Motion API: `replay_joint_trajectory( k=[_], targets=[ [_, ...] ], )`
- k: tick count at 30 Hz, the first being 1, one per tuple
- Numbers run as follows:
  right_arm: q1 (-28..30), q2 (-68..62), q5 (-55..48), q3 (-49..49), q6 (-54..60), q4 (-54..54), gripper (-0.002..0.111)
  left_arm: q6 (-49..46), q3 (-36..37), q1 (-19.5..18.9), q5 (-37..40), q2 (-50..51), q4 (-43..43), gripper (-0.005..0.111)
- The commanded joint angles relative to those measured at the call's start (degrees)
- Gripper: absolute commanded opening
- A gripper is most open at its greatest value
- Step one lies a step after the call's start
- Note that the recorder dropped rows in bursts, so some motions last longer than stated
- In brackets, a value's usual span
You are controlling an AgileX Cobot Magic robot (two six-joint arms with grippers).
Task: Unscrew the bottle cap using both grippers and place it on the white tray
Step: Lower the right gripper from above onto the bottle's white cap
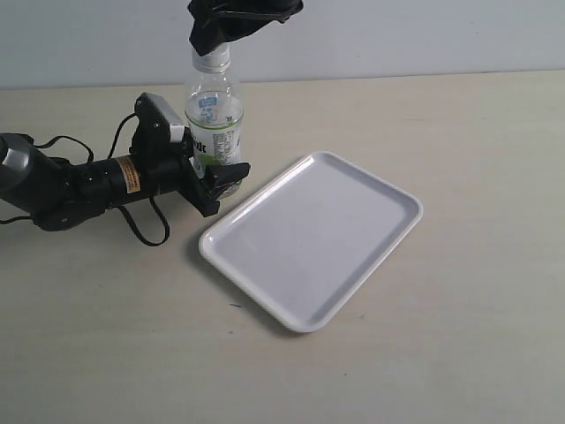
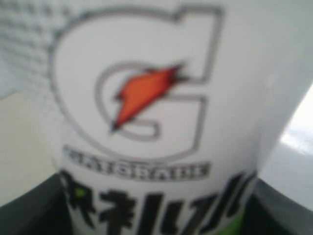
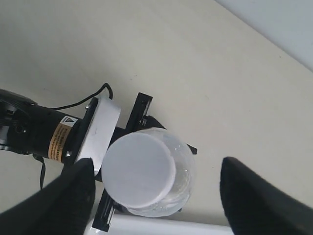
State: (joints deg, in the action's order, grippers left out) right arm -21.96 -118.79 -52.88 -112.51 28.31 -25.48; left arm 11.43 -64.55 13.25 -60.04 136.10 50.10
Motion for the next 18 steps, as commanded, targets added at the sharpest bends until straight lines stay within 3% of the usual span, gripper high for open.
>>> replay_joint_trajectory(
  k=[1, 18],
  targets=[
    [-0.08, 0.13, -0.34, -0.5, -0.64, 0.28, 0.07, -0.86, 0.0, 0.01, 3.54, -0.06, 0.23, 0.0],
    [-0.08, -0.01, -11.48, -6.3, -4.6, 5.59, 0.069, -0.86, 0.0, 0.01, 3.75, -0.06, 0.31, 0.0]
  ],
)
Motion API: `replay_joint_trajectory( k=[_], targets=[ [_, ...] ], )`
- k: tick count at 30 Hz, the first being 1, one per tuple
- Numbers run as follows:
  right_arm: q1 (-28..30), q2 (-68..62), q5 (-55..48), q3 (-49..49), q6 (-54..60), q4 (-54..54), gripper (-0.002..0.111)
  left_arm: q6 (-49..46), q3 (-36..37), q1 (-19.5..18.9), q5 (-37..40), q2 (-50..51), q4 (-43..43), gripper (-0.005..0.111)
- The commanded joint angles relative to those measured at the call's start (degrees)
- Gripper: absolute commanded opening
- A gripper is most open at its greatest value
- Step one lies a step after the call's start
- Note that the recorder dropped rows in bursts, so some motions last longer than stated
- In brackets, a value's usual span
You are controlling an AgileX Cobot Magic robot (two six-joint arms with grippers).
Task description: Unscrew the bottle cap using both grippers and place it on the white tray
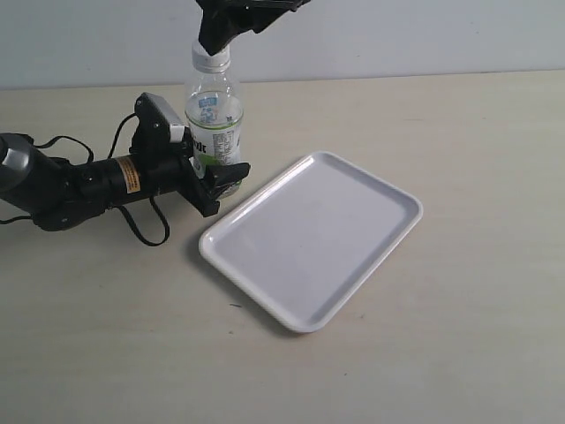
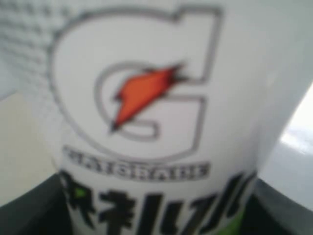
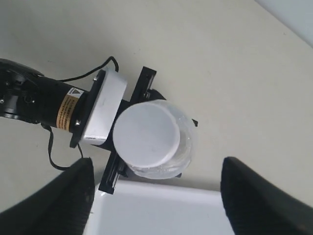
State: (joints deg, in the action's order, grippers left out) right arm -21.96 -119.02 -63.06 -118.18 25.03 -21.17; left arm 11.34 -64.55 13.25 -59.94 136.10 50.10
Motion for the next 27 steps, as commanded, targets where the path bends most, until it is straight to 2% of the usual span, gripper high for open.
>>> replay_joint_trajectory(
  k=[1, 11, 27],
  targets=[
    [-0.22, 0.23, -1.42, -0.63, -1.43, 1.28, 0.069, -0.77, 0.0, 0.01, 3.63, -0.06, 0.5, 0.0],
    [-3.39, -0.16, -0.45, -2.88, -4.55, 7.62, 0.069, -0.77, 0.0, 0.01, 3.77, -0.06, 0.95, 0.0],
    [-3.39, -5.57, 8.18, -2.88, -4.78, 5.62, 0.067, -0.77, 0.0, 0.01, 3.77, -0.06, 1.15, 0.0]
  ],
)
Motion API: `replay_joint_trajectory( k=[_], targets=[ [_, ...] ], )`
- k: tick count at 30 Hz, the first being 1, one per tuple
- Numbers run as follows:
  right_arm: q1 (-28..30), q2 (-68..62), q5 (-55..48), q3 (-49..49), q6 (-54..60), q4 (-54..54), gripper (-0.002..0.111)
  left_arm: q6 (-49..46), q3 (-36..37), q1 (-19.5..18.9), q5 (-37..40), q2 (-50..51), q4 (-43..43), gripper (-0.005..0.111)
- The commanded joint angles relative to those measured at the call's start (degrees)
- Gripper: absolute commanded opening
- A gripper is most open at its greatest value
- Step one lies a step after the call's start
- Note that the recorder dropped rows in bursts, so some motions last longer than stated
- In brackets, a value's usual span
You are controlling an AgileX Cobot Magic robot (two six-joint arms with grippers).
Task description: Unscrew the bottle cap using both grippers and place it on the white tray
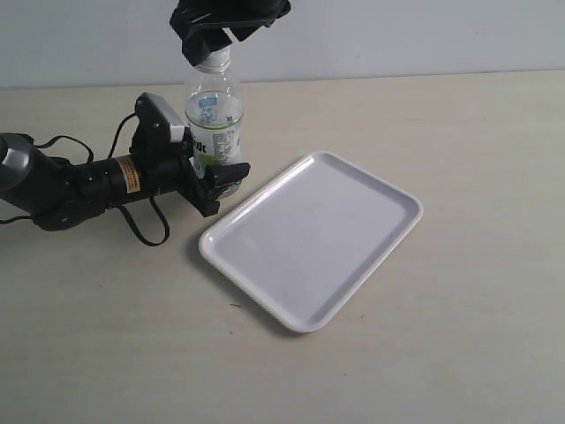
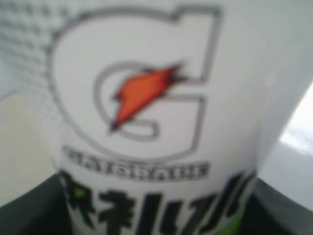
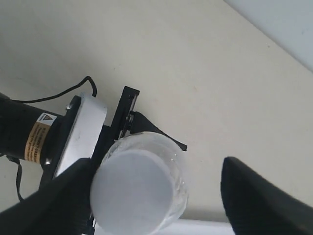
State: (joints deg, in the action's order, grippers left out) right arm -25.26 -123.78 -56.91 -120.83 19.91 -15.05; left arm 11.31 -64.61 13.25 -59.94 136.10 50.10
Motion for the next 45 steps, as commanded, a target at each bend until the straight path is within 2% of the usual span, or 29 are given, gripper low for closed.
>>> replay_joint_trajectory(
  k=[1, 3, 12, 19, 25, 28, 35, 45],
  targets=[
    [-0.09, -0.96, 2.59, -0.23, 0.33, -0.49, 0.065, -0.73, 0.06, 0.01, 3.77, -0.06, 1.15, 0.0],
    [-0.09, -0.96, 2.84, -0.23, 0.47, -0.62, 0.062, -0.62, 0.06, 0.01, 3.77, -0.06, 1.15, 0.0],
    [-0.09, 0.14, 2.13, -0.23, 0.47, -0.64, 0.067, -0.62, 0.06, 0.01, 3.77, -0.06, 1.15, 0.0],
    [-0.09, 0.14, 0.29, -0.23, 0.9, -0.64, 0.065, -0.39, 0.06, 0.01, 3.77, -0.06, 1.15, 0.0],
    [-0.09, 0.14, 0.19, -0.23, 0.9, -0.64, 0.052, -0.39, 0.06, 0.01, 3.77, -0.06, 1.15, 0.0],
    [-0.09, 0.14, 0.31, -0.23, 0.9, -0.64, 0.04, -0.39, 0.06, 0.01, 3.77, -0.06, 1.15, 0.0],
    [-0.09, 0.14, 1.33, -0.23, 4.55, -0.64, 0.001, -0.39, 0.06, 0.01, 3.77, -0.06, 1.15, 0.0],
    [-0.09, 0.14, -0.31, -0.23, 24.12, -1.87, 0.0, -0.39, 0.06, 0.01, 3.77, -0.06, 1.15, 0.0]
  ],
)
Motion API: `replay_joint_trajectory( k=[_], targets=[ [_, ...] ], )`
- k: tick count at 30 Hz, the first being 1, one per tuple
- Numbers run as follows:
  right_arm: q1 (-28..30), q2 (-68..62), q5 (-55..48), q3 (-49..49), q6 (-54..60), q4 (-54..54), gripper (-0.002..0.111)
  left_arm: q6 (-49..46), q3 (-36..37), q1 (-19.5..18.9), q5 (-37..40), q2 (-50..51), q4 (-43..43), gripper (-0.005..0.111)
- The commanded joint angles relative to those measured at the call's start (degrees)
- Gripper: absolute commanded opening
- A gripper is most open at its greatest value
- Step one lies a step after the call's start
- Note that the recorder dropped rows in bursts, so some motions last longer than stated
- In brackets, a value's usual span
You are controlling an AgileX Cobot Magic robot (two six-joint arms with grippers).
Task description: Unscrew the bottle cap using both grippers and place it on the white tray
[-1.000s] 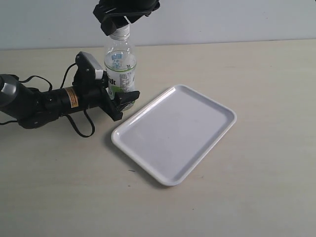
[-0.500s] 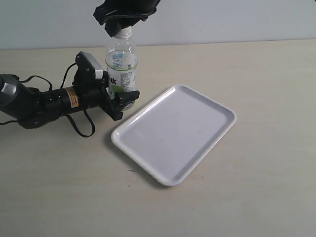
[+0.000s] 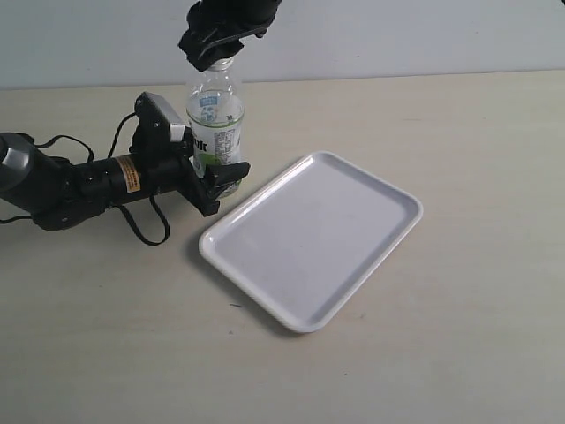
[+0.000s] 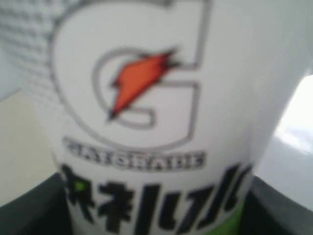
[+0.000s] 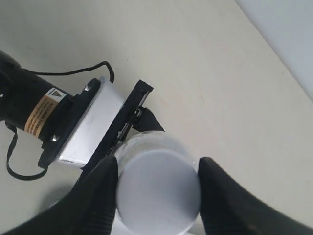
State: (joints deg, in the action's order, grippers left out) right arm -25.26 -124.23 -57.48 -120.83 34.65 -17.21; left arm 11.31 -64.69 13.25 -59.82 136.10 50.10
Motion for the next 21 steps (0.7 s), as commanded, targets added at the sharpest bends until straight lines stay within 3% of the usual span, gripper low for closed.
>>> replay_joint_trajectory(
  k=[1, 7, 15, 17, 21],
  targets=[
    [-0.09, 0.59, 0.16, -0.23, 11.69, 0.17, 0.0, -0.39, 0.14, 0.01, 3.65, -0.06, 1.15, 0.0],
    [-0.09, 0.59, 0.67, -0.23, 14.71, -0.37, 0.004, -0.39, 0.14, 0.01, 3.65, -0.06, 1.15, 0.0],
    [-0.09, 1.39, 4.13, -0.23, 4.1, -4.73, 0.056, -0.39, 0.14, 0.01, 3.65, -0.06, 1.15, 0.0],
    [-0.09, 1.96, 4.86, -0.23, -0.96, -4.73, 0.063, -0.39, 0.14, 0.01, 3.65, -0.06, 1.15, 0.0],
    [-0.09, 3.32, 5.25, -0.23, -10.55, -4.22, 0.064, -0.39, 0.14, 0.01, 3.65, -0.06, 1.15, 0.0]
  ],
)
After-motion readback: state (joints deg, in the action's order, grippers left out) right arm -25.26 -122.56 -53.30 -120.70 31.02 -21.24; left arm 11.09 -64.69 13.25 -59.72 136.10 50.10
